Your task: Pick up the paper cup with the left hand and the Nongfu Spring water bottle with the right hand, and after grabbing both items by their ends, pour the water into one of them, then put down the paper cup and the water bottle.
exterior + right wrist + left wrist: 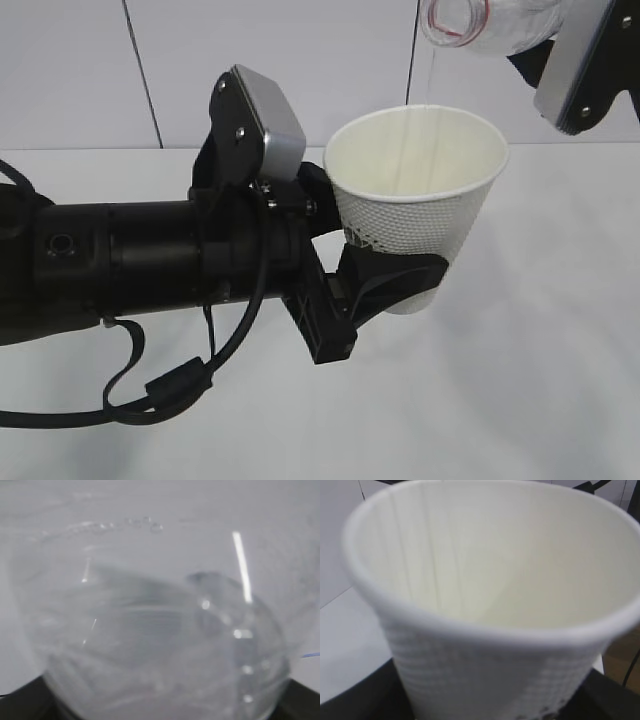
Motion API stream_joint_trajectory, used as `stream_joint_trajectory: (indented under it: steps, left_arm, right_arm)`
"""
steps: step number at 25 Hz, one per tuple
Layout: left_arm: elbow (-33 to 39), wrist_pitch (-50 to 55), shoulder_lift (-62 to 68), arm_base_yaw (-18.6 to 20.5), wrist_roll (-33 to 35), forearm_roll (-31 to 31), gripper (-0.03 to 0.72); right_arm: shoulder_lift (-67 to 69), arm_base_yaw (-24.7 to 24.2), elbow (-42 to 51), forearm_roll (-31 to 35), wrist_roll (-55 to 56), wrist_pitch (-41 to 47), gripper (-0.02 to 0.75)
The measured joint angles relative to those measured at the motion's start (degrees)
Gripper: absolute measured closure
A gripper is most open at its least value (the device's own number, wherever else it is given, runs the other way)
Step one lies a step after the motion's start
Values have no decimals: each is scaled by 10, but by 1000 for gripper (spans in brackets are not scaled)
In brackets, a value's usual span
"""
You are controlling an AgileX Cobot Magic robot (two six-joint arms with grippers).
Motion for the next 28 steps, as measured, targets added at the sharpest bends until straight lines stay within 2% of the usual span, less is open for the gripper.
stream_joint_trajectory:
  steps: [28]
  left_arm:
    - [0, 0, 0, 0, 0, -17, 169]
  right_arm:
    - [0, 0, 0, 0, -12, 0, 218]
